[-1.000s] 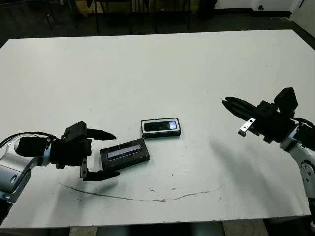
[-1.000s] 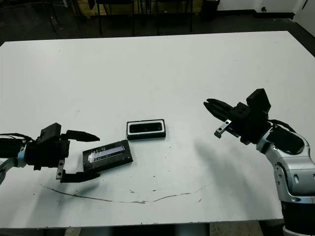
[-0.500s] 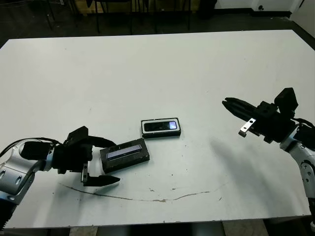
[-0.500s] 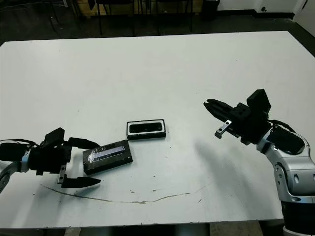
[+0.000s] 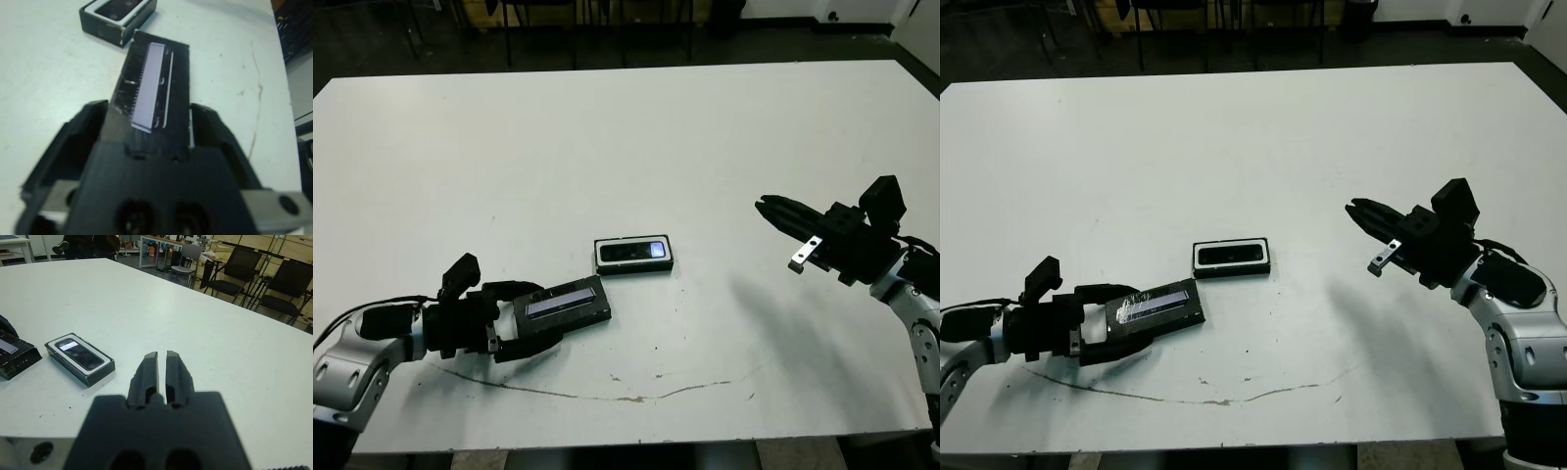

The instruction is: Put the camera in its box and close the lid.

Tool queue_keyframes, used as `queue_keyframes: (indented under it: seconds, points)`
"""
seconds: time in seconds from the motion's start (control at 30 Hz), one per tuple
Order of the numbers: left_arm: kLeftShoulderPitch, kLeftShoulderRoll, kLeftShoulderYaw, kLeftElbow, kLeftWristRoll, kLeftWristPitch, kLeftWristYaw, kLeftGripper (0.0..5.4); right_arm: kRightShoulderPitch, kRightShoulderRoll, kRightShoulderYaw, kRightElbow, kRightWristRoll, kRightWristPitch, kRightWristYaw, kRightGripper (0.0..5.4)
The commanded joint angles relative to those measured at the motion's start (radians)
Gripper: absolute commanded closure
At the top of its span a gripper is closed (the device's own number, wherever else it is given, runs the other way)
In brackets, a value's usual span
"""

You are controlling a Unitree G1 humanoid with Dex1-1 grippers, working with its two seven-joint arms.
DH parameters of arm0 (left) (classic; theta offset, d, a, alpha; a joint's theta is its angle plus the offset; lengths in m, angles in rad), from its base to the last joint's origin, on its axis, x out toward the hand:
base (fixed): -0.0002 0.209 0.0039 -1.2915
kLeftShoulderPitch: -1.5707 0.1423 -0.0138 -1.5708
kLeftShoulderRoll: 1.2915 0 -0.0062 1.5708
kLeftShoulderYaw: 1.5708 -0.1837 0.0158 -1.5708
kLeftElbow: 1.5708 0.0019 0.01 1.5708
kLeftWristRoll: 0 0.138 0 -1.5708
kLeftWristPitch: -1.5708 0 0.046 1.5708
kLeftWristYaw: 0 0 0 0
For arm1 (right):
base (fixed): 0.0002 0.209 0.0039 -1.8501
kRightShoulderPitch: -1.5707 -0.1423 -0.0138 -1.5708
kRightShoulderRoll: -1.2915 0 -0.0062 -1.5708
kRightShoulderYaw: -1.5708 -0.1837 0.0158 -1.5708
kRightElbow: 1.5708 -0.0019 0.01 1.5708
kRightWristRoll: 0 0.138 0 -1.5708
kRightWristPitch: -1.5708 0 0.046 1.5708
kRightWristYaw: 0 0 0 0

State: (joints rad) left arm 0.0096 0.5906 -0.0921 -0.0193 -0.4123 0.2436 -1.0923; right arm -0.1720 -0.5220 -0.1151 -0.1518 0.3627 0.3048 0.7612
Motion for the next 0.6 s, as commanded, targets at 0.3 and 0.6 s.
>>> queue_keyframes:
  seconds: [0.3, 0.6]
  points:
    - [0.008, 0.012, 0.011, 0.005, -0.008, -0.011, -0.057, 2.62, 0.016, -0.006, 0.003, 0.01, -0.004, -0.003, -0.004, 5.4]
    - [0.025, -0.019, 0.103, -0.082, -0.038, 0.039, 0.079, 2.62, 0.01, -0.005, 0.006, 0.012, -0.001, 0.004, -0.003, 5.4]
